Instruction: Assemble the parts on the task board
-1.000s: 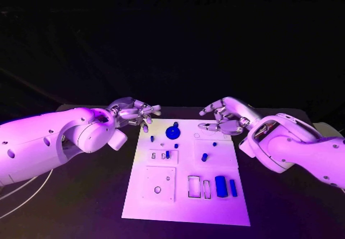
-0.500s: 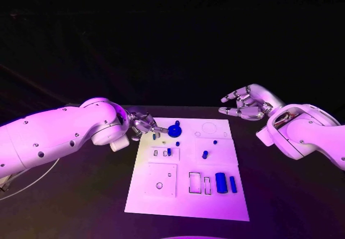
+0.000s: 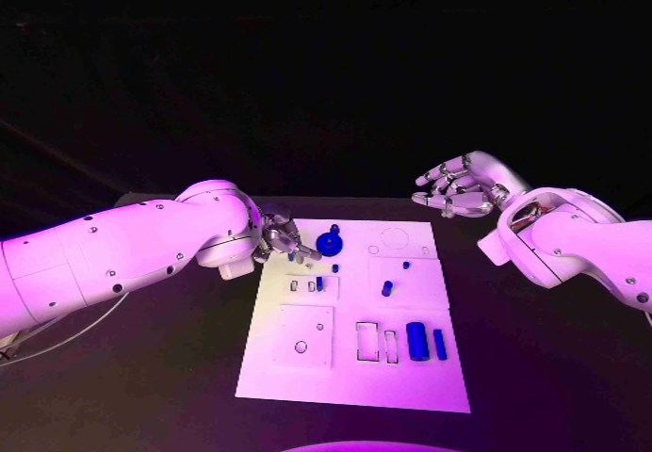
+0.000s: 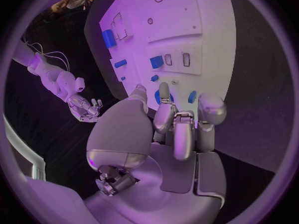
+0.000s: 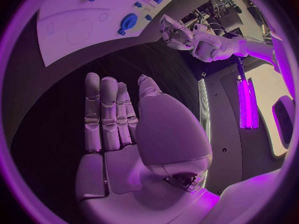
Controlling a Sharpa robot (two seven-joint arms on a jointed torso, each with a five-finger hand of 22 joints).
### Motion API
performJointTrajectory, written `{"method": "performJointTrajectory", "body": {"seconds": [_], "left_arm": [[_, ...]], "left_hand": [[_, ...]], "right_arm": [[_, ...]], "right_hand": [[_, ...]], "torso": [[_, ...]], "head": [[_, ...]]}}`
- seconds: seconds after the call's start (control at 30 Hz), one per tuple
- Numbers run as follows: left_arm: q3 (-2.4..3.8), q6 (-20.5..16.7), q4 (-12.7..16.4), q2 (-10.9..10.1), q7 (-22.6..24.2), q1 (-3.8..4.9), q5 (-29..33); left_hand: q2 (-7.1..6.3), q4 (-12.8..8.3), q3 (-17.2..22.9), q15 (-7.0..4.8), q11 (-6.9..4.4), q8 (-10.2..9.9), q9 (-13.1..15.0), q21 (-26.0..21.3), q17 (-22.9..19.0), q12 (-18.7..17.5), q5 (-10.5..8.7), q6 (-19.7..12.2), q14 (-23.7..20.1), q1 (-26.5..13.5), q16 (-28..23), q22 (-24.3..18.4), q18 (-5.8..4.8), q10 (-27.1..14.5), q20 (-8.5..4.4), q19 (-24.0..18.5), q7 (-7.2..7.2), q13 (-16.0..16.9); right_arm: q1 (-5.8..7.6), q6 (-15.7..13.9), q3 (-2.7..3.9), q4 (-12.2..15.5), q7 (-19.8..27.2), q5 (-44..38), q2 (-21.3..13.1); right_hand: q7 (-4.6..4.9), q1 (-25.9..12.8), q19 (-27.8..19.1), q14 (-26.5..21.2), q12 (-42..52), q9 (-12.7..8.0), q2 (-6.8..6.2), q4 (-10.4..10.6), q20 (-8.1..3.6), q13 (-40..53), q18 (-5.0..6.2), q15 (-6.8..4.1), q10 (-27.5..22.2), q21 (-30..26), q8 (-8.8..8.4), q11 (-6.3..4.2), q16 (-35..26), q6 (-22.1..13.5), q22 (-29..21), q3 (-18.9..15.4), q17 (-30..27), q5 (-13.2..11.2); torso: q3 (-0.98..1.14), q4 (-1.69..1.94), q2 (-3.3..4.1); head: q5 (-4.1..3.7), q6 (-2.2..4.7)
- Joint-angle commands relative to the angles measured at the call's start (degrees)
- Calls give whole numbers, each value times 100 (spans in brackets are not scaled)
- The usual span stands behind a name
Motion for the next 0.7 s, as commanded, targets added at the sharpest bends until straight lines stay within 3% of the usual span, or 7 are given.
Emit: {"method": "performJointTrajectory", "body": {"seconds": [0.03,0.2,0.3,0.4,0.7], "left_arm": [[-9,236,-63,104,-185,12,-207],[-32,384,-183,245,-214,12,-300],[-52,463,-261,332,-227,11,-332],[-69,513,-319,412,-234,10,-337],[-110,615,-414,582,-251,8,-279]], "left_hand": [[28,0,-49,-33,-11,25,13,44,1411,45,-21,-51,563,-47,7,20,-75,11,16,44,3,15],[36,-11,-62,-33,-12,33,47,70,1406,77,-19,-75,562,-2,5,68,-83,28,17,62,3,54],[35,-12,-70,-33,-12,38,64,93,1405,99,-18,-84,561,18,4,109,-90,41,18,79,3,81],[35,-12,-71,-33,-12,39,67,95,1405,101,-18,-85,561,21,4,113,-91,41,18,80,3,83],[41,-8,-74,-33,-11,42,75,107,1400,118,-18,-88,560,24,1,135,-95,52,18,90,3,104]], "right_arm": [[2,93,-4,-76,320,469,64],[1,73,-10,-167,626,819,139],[1,63,-15,-210,796,1019,172],[1,59,-18,-242,878,1117,203],[-9,28,-28,-306,977,1218,284]], "right_hand": [[127,107,-347,-331,-776,-44,-35,33,148,-799,17,106,35,-658,32,105,-1092,-10,-460,11,-617,13],[219,247,-619,-580,-1622,-133,4,28,368,-1843,38,347,104,-1432,2,254,-2436,-3,-1100,136,-1353,22],[254,320,-647,-612,-1926,-200,30,8,462,-2335,54,425,136,-1743,-72,305,-2990,-10,-1403,238,-1694,30],[256,317,-498,-390,-2085,-264,10,-21,489,-2804,60,433,276,-1965,-136,323,-3395,25,-1688,308,-1969,29],[301,265,-421,-293,-2141,-305,-13,-70,513,-3174,55,479,312,-2173,-200,351,-3744,25,-1947,345,-2175,51]], "torso": [[-2,15,14],[-10,14,17],[-12,24,21],[-9,26,28],[-5,45,32]], "head": [[-16,-24],[-24,-34],[-39,-36],[-47,-42],[-50,-78]]}}
